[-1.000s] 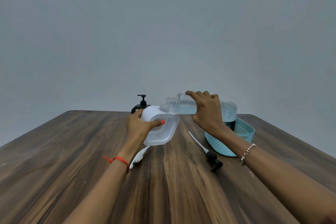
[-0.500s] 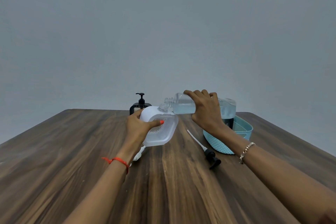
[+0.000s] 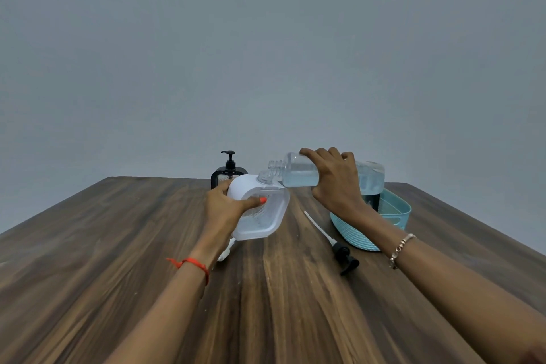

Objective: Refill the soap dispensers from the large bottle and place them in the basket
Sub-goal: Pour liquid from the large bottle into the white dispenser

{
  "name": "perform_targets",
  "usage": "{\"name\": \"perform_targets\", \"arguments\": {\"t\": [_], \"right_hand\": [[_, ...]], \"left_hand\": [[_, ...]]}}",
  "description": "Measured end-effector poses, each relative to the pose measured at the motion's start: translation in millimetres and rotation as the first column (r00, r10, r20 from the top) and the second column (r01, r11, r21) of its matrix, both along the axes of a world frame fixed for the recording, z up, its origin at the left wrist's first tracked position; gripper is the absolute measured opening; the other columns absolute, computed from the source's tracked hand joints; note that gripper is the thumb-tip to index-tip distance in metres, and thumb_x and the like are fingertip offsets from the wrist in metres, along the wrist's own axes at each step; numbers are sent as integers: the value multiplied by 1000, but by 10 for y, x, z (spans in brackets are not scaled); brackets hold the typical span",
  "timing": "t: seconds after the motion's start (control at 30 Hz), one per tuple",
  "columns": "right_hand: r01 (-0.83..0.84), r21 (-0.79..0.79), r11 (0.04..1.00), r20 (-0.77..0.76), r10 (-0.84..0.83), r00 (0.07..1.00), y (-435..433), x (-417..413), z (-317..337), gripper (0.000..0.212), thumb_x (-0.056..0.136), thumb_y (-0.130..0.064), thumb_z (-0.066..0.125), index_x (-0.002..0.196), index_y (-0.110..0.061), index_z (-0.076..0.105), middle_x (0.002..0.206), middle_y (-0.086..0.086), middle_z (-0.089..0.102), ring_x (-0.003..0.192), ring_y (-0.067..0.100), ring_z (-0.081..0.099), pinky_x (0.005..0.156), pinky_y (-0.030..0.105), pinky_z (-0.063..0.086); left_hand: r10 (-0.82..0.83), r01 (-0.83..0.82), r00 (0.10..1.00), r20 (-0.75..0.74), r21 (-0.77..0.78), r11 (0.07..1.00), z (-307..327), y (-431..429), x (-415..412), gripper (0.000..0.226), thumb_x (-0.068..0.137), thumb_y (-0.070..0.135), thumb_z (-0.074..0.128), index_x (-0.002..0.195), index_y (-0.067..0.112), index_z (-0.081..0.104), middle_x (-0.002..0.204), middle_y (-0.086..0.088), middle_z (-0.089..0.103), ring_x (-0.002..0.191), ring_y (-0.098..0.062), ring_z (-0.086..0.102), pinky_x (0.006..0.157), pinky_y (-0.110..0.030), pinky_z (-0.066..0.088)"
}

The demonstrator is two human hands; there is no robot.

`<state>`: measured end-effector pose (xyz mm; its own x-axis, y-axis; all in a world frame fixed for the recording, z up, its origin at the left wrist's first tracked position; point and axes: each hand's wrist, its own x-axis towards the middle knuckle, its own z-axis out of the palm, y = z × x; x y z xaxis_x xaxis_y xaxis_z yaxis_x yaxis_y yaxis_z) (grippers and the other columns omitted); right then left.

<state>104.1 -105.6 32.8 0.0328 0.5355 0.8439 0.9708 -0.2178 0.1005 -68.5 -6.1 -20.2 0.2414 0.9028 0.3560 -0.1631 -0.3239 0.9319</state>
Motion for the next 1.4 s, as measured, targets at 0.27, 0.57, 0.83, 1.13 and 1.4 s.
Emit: {"name": "perform_targets", "arguments": {"t": [0.27,0.57,0.83,1.13,1.4], "right_hand": [[1,2,1000,-9,-1,1000,-16,2,-8,61,58,7,62,116,-13,60,90,9,67,81,31,56,75,40,35],[-1,-3,1000,5,1,1000,-48,15,0,60,57,5,65,115,-12,61,89,11,67,81,32,57,75,42,37],[-14,1,1000,17,14,1000,-72,17,9,58,56,3,66,112,-11,62,85,10,66,76,32,57,72,42,37],[-8,8,1000,20,8,1000,-88,25,10,60,54,6,64,112,-12,62,84,9,66,75,31,57,72,41,37],[17,-16,1000,30,-17,999,-100,24,17,61,57,5,64,116,-14,60,88,9,65,80,31,56,75,40,35]], "left_hand": [[-11,11,1000,24,-21,1000,-15,-20,-22,46,49,15,91,88,25,67,84,3,69,73,-12,68,48,-15,50],[-13,15,998,58,-36,999,-24,-71,-25,42,51,8,90,78,28,65,75,6,68,56,2,65,43,-12,47],[-22,25,997,71,-40,999,1,-132,-27,42,53,3,88,77,27,64,74,4,66,51,4,63,41,-11,46],[-17,21,997,72,-63,998,-1,-170,-39,43,52,3,88,76,28,63,75,5,66,52,5,63,41,-12,46],[-15,22,996,88,-86,996,11,-201,-31,43,53,0,88,77,27,64,73,4,66,50,3,63,40,-12,46]]}}
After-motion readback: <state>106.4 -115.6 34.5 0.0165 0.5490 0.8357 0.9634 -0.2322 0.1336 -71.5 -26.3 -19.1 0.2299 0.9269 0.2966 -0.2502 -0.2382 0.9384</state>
